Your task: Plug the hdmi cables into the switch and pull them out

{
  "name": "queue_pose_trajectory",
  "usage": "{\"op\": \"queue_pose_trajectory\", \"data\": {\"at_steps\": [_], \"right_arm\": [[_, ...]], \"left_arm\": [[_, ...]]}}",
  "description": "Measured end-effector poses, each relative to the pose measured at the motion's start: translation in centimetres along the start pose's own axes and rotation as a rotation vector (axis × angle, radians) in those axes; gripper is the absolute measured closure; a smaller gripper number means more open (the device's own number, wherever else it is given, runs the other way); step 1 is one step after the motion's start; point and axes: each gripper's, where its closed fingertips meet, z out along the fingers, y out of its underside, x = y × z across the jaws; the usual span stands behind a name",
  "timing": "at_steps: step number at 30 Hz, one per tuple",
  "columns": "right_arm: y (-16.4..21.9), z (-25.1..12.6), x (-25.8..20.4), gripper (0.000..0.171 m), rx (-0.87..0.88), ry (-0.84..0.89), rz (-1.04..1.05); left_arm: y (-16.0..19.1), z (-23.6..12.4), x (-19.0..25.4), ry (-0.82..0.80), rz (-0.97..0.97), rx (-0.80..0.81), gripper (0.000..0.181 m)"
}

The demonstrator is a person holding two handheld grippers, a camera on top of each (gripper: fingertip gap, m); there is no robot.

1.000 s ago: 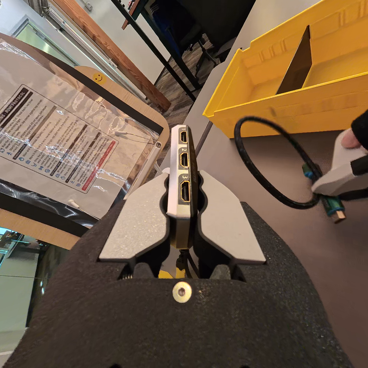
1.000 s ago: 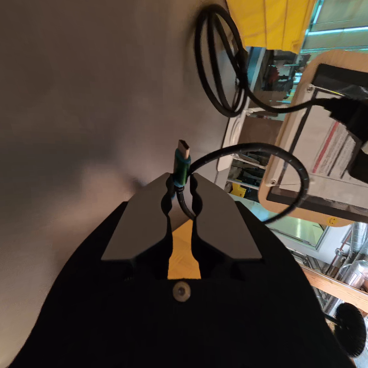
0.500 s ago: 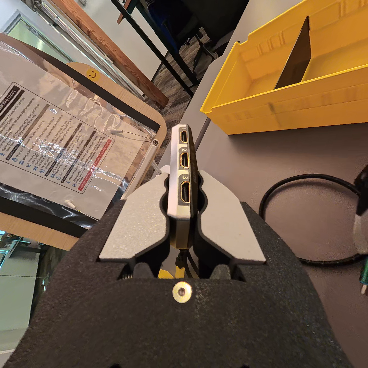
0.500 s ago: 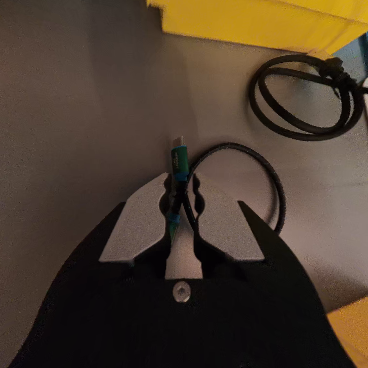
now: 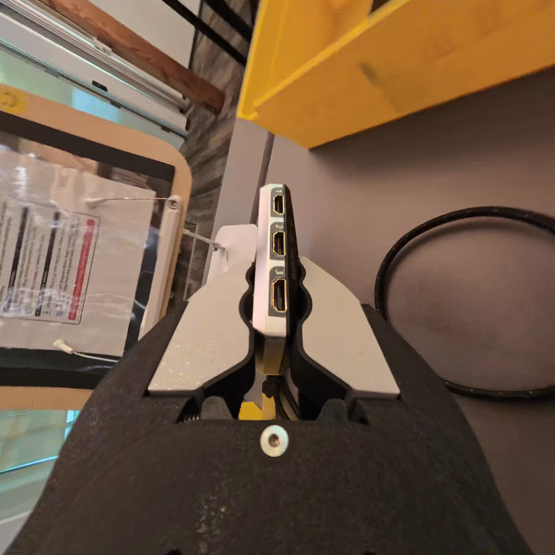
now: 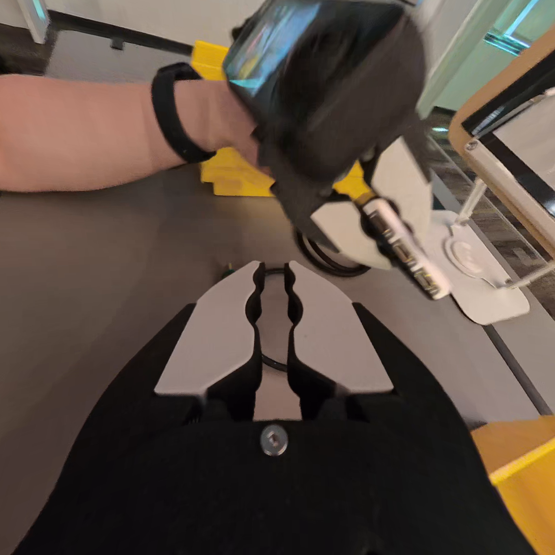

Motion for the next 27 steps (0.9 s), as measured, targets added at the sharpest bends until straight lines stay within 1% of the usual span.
{"op": "queue_pose_trajectory", "data": {"at_steps": [1,3,5,6,8,11,14,17,20,21,23,25,27], "right_arm": [[0.4,0.0,0.5,0.158,-0.016,0.035,0.006],[0.4,-0.1,1.0,0.159,-0.004,0.073,0.001],[0.3,-0.5,1.6,0.155,0.005,0.113,-0.016],[0.3,-0.8,1.7,0.155,0.006,0.109,-0.027],[0.4,-1.5,0.9,0.166,0.015,0.031,-0.054],[0.7,-2.5,1.2,0.166,0.017,0.02,-0.063],[-0.7,-3.9,0.3,0.165,0.142,-0.082,-0.036],[-2.5,-5.7,-0.1,0.164,0.308,-0.229,0.1],[-3.1,-7.6,1.2,0.164,0.439,-0.293,0.217],[-3.3,-8.2,1.6,0.163,0.476,-0.314,0.256],[-3.6,-9.2,2.2,0.163,0.541,-0.358,0.318],[-3.6,-9.7,2.3,0.165,0.568,-0.369,0.32],[-3.6,-9.8,2.1,0.165,0.568,-0.358,0.276]], "left_arm": [[0.3,0.9,0.9,0.004,0.043,-0.038,0.158],[0.4,2.3,2.6,0.026,0.081,-0.072,0.158],[-0.2,3.2,3.9,0.066,0.007,-0.029,0.158],[-0.4,3.4,4.1,0.08,-0.031,-0.018,0.157],[-0.3,3.8,3.9,0.07,-0.097,-0.016,0.155],[0.3,4.3,4.1,0.08,-0.135,-0.011,0.152],[1.4,5.4,5.7,0.116,-0.113,-0.077,0.146],[1.6,6.2,7.2,0.161,-0.144,-0.102,0.14],[1.5,6.0,7.3,0.191,-0.191,-0.098,0.138],[1.5,5.9,7.3,0.214,-0.22,-0.1,0.133],[1.8,5.3,7.1,0.258,-0.287,-0.124,0.117],[2.0,4.4,6.8,0.305,-0.339,-0.159,0.102],[1.8,3.0,6.2,0.326,-0.382,-0.171,0.101]]}}
